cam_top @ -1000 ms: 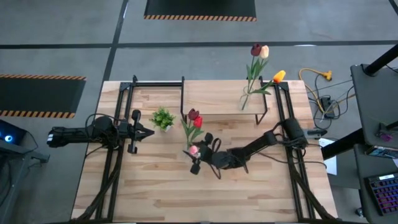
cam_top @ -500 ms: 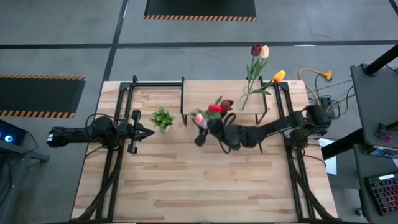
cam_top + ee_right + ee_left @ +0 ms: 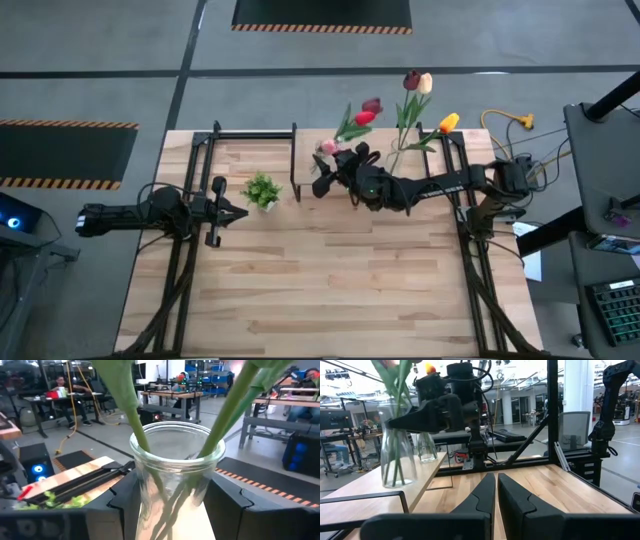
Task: Pick and place flowers into a vace then onto a shelf
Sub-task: Put the transparent vase on the shelf
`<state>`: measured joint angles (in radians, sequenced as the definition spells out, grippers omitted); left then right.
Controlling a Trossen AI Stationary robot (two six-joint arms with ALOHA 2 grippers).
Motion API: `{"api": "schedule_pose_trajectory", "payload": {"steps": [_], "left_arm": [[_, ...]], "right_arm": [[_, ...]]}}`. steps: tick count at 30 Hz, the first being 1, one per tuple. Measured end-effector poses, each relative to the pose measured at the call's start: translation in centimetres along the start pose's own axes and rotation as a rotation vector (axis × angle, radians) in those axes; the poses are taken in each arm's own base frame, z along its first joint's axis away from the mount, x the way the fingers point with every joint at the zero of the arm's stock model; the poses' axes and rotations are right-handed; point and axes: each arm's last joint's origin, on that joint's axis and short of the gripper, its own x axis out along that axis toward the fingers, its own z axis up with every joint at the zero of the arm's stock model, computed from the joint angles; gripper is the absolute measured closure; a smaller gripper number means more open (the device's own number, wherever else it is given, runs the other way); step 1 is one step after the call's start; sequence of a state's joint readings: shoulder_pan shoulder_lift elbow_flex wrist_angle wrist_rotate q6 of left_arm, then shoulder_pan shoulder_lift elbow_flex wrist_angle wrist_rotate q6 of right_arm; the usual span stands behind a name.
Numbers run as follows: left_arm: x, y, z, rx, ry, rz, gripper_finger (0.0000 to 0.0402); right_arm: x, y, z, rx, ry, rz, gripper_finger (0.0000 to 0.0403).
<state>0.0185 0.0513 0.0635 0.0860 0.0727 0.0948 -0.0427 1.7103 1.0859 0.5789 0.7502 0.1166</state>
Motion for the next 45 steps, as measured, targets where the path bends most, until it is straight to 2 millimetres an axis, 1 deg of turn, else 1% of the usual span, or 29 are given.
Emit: {"api": "schedule_pose_trajectory", "payload": {"steps": [3, 6, 11, 18, 26, 31, 35, 41, 45], "left_arm": [[0.0, 0.0, 0.0, 0.0, 0.0, 0.0, 0.0398], [0.0, 0.0, 0.0, 0.0, 0.0, 0.0, 0.0398], [0.0, 0.0, 0.0, 0.0, 0.0, 0.0, 0.0398], [0.0, 0.0, 0.0, 0.0, 0.0, 0.0, 0.0398], [0.0, 0.0, 0.0, 0.0, 0.0, 0.0, 0.0398], [0.0, 0.0, 0.0, 0.0, 0.0, 0.0, 0.0398], [0.0, 0.0, 0.0, 0.0, -0.001, 0.0, 0.0398], [0.0, 0.0, 0.0, 0.0, 0.0, 0.0, 0.0398], [0.0, 0.0, 0.0, 0.0, -0.001, 0.0, 0.0398]], "right_arm": [[0.5, -0.6, 0.2, -0.019, 0.001, -0.011, 0.0239], [1.2, -1.2, 0.4, 0.006, 0.005, 0.008, 0.0239], [2.3, -1.8, 1.0, -0.012, 0.067, -0.019, 0.0239], [3.1, -2.5, 1.7, -0.03, 0.095, -0.05, 0.0239], [3.7, -3.6, 1.3, -0.005, 0.13, -0.074, 0.0239], [3.8, -3.7, 1.2, -0.004, 0.139, -0.063, 0.0238], [3.8, -3.7, 1.1, -0.007, 0.143, -0.061, 0.021], [3.7, -3.7, 1.0, -0.013, 0.154, -0.055, 0.0148], [3.7, -3.6, 0.9, -0.014, 0.16, -0.039, 0.0098]]}}
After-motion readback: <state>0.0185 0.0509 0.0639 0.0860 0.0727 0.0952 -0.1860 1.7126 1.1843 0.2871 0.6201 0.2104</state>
